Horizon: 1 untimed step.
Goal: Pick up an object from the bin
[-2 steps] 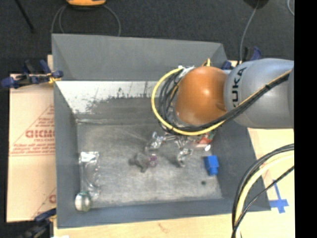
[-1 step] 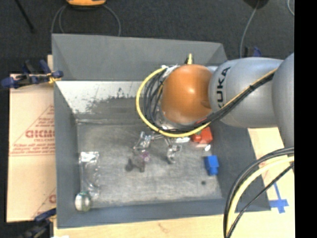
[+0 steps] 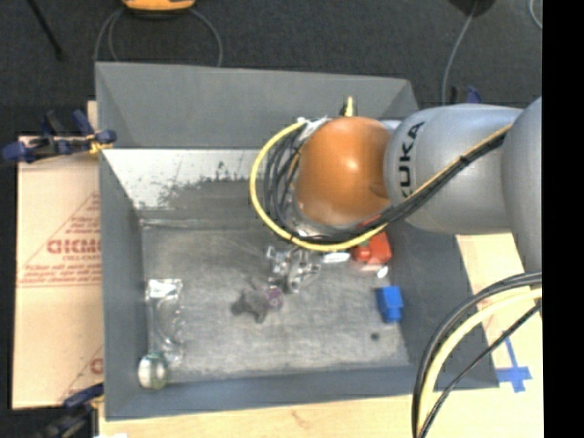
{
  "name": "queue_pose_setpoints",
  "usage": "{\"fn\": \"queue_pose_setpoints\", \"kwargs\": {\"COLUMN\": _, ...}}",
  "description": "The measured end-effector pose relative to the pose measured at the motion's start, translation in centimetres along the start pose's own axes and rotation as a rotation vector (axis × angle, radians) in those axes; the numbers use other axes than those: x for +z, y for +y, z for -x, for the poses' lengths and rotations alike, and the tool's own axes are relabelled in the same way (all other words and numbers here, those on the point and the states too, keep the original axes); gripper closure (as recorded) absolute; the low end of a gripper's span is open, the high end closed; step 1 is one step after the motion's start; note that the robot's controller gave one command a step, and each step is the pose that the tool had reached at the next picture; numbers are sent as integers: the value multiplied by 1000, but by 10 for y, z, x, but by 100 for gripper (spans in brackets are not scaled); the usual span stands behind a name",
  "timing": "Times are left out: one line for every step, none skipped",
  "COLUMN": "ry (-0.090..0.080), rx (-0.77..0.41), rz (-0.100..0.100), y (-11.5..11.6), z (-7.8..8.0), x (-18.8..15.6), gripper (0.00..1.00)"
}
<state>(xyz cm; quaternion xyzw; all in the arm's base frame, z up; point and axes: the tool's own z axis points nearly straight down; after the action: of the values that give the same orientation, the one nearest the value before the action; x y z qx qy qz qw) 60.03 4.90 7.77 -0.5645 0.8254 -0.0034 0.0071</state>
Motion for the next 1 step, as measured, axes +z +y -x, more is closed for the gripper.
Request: {"fn": "queue_pose_setpoints", "kwargs": {"ry": 2, "rx": 1, "rz": 4, "y": 1, "z": -1, "x": 2, "gripper": 0}}
